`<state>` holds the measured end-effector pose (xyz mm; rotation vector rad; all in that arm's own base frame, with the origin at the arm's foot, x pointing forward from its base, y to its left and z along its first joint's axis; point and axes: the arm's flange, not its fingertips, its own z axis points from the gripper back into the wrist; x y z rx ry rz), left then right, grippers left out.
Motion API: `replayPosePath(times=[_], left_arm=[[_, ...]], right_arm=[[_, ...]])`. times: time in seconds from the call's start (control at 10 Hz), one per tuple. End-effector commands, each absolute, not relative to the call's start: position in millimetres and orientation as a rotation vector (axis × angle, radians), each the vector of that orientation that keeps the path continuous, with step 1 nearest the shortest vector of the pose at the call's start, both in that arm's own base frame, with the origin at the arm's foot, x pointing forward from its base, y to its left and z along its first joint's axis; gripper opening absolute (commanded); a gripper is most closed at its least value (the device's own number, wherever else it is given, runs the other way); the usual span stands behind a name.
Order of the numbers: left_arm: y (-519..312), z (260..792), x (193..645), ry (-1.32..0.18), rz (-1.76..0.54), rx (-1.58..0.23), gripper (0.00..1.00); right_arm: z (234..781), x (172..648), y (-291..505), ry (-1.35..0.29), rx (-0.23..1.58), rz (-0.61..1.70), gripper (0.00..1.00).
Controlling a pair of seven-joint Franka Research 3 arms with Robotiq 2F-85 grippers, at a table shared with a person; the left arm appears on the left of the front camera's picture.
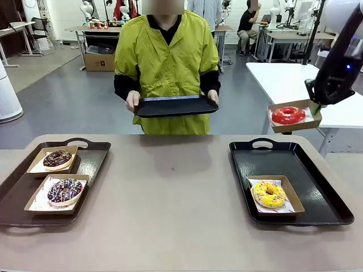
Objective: Individually package the donuts and arrange them on the tray.
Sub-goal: Place the picked Paper togo box on the Handle tray.
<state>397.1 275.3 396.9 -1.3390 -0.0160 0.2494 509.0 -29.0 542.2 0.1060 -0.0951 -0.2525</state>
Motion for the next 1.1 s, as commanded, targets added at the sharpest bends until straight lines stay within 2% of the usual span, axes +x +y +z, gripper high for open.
replayPosePath(times=[0.0, 0.1, 0.2, 0.7, 1.0], left_arm=[[272.7, 399.5, 393.6, -0.023, 0.250, -1.341, 1.00], [272.7, 399.5, 393.6, -0.023, 0.250, -1.341, 1.00], [272.7, 399.5, 393.6, -0.023, 0.250, -1.341, 1.00], [272.7, 399.5, 393.6, -0.023, 0.250, -1.341, 1.00], [272.7, 399.5, 393.6, -0.023, 0.250, -1.341, 1.00]], right_arm=[[525.5, 513.6, -38.3, -0.112, 0.084, -0.274, 0.01], [519.6, 517.3, -34.3, -0.126, 0.045, -0.312, 0.01], [531.6, 510.3, -37.1, -0.087, 0.102, -0.268, 0.01], [528.3, 511.9, -38.7, -0.093, 0.088, -0.274, 0.01], [480.6, 542.9, -21.2, -0.050, 0.001, -0.094, 0.01]])
